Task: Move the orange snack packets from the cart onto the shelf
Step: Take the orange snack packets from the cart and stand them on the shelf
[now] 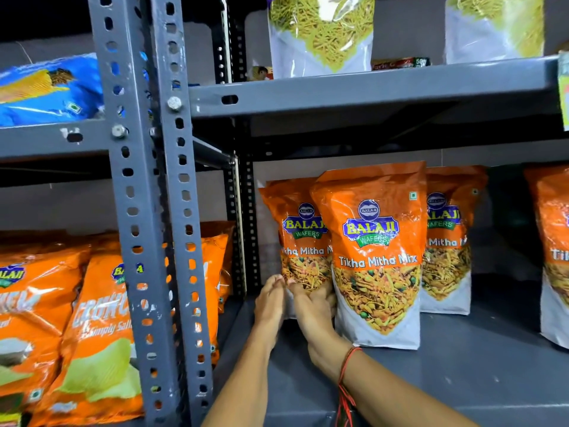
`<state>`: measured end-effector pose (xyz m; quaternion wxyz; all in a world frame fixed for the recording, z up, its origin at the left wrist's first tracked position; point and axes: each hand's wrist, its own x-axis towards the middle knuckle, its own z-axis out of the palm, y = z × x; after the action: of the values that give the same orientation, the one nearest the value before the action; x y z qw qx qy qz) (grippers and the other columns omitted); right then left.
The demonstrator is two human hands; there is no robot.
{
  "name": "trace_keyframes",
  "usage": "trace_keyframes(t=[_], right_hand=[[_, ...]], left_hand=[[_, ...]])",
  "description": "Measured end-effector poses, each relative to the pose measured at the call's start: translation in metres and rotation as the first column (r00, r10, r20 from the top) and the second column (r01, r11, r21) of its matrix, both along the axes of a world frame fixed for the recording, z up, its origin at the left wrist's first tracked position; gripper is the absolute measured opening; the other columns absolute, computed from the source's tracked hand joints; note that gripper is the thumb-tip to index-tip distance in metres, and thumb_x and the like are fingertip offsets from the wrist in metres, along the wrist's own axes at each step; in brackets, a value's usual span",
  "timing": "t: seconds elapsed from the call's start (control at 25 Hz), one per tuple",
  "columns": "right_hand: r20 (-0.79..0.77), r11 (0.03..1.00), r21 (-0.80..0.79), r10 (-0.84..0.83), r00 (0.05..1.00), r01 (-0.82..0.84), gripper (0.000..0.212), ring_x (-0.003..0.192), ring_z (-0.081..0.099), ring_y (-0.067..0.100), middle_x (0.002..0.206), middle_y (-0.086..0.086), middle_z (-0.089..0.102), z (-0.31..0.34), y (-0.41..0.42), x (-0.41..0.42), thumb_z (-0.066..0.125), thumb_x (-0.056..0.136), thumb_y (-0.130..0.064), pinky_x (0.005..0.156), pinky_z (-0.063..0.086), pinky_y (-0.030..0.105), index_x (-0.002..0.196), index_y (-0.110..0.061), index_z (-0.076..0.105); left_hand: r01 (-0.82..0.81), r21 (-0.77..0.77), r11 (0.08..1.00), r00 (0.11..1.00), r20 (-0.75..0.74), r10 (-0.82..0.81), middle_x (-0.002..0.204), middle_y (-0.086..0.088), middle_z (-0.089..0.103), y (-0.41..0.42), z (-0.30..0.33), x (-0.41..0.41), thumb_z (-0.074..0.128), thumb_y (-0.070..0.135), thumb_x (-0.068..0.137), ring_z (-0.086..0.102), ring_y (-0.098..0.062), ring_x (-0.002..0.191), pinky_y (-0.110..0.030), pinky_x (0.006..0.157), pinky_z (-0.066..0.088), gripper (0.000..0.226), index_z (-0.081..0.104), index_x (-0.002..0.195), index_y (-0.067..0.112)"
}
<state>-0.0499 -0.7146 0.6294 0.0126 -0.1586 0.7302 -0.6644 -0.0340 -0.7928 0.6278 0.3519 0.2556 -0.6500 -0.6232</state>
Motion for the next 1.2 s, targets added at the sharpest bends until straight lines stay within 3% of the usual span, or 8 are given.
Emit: trace_keyframes(t=[0.16, 0.36, 0.52, 0.64, 0.76, 0.92, 1.04, 1.2], right_hand=[[-0.06, 1.0, 0.008, 0.023, 0.998, -0.022, 0.088, 0.153, 0.002, 0.025, 0.165, 0.011, 0.004, 0.002, 0.004, 0.009, 0.053, 0.092, -0.045, 0.122, 0.006, 0.037, 0.155, -0.014, 0.0], [-0.25, 0.964, -0.009, 0.255, 0.934, -0.266, 0.078, 0.152, -0.009, 0.01, 0.165, -0.006, -0.009, -0.002, 0.028, 0.033, 0.051, 0.097, -0.035, 0.121, 0.0, 0.029, 0.155, -0.028, 0.0], [-0.47, 0.902, -0.241, 0.214, 0.856, -0.358, 0.064, 0.135, 0.039, -0.004, 0.137, -0.034, 0.038, 0.003, 0.101, 0.036, 0.067, 0.077, -0.025, 0.114, 0.036, 0.029, 0.131, -0.051, 0.043], [-0.529, 0.926, -0.347, -0.061, 0.846, -0.15, 0.067, 0.127, 0.046, -0.002, 0.131, -0.026, 0.043, 0.012, 0.159, -0.006, 0.073, 0.074, -0.033, 0.101, 0.042, 0.02, 0.13, -0.052, 0.042], [-0.434, 0.981, -0.146, 0.053, 0.899, -0.128, 0.088, 0.127, 0.049, 0.004, 0.142, -0.007, 0.044, 0.016, 0.191, -0.062, 0.082, 0.064, -0.042, 0.098, 0.046, 0.022, 0.138, -0.037, 0.035], [-0.082, 0.804, 0.121, 0.593, 0.801, -0.583, 0.08, 0.111, 0.066, 0.002, 0.128, -0.008, 0.067, 0.01, 0.208, -0.091, 0.085, 0.07, -0.013, 0.087, 0.053, 0.016, 0.138, -0.031, 0.045], [-0.063, 0.803, 0.268, 0.565, 0.822, -0.532, 0.085, 0.112, 0.064, 0.0, 0.123, -0.017, 0.068, 0.001, 0.212, -0.093, 0.088, 0.066, -0.016, 0.095, 0.051, 0.021, 0.132, -0.044, 0.043], [-0.131, 0.852, 0.2, 0.513, 0.848, -0.484, 0.079, 0.106, 0.069, 0.002, 0.115, -0.016, 0.073, 0.0, 0.212, -0.078, 0.088, 0.064, -0.01, 0.092, 0.056, 0.026, 0.127, -0.038, 0.05]], left_hand=[[0.044, -0.013, 0.999, 0.999, -0.023, -0.045, 0.118, 0.0, 0.056, 0.008, 0.005, 0.004, 0.047, 0.023, 0.097, 0.053, -0.015, 0.102, -0.018, 0.064, 0.041, 0.032, 0.056, 0.128, 0.018], [-0.03, -0.218, 0.975, 0.997, -0.08, 0.013, 0.116, -0.006, 0.065, 0.008, 0.001, 0.009, 0.048, 0.021, 0.097, 0.058, -0.021, 0.106, -0.018, 0.079, 0.041, 0.028, 0.061, 0.121, 0.012], [-0.236, -0.424, 0.874, 0.952, -0.28, 0.121, 0.099, 0.006, 0.07, 0.031, 0.006, 0.023, 0.06, 0.019, 0.091, 0.067, -0.013, 0.097, -0.002, 0.072, 0.044, 0.024, 0.067, 0.113, 0.02], [-0.09, -0.452, 0.888, 0.973, -0.229, -0.018, 0.094, 0.008, 0.074, 0.058, 0.008, 0.026, 0.071, 0.028, 0.082, 0.069, -0.003, 0.085, -0.008, 0.073, 0.051, 0.022, 0.068, 0.104, 0.032], [0.232, -0.357, 0.905, 0.969, 0.004, -0.247, 0.099, 0.018, 0.071, 0.078, 0.006, 0.021, 0.081, 0.047, 0.067, 0.067, 0.001, 0.094, -0.014, 0.078, 0.051, 0.049, 0.061, 0.109, 0.036], [0.443, -0.299, 0.845, 0.896, 0.18, -0.406, 0.123, 0.02, 0.062, 0.088, -0.005, 0.007, 0.089, 0.051, 0.046, 0.057, -0.001, 0.113, -0.023, 0.097, 0.043, 0.088, 0.046, 0.122, 0.043], [0.401, -0.331, 0.854, 0.916, 0.151, -0.372, 0.128, 0.017, 0.061, 0.093, -0.006, 0.006, 0.092, 0.049, 0.043, 0.056, -0.004, 0.118, -0.03, 0.104, 0.044, 0.094, 0.044, 0.124, 0.045], [0.329, -0.389, 0.86, 0.944, 0.116, -0.308, 0.125, 0.02, 0.062, 0.095, -0.002, 0.024, 0.089, 0.058, 0.037, 0.058, -0.005, 0.116, -0.033, 0.104, 0.046, 0.092, 0.048, 0.119, 0.05]])
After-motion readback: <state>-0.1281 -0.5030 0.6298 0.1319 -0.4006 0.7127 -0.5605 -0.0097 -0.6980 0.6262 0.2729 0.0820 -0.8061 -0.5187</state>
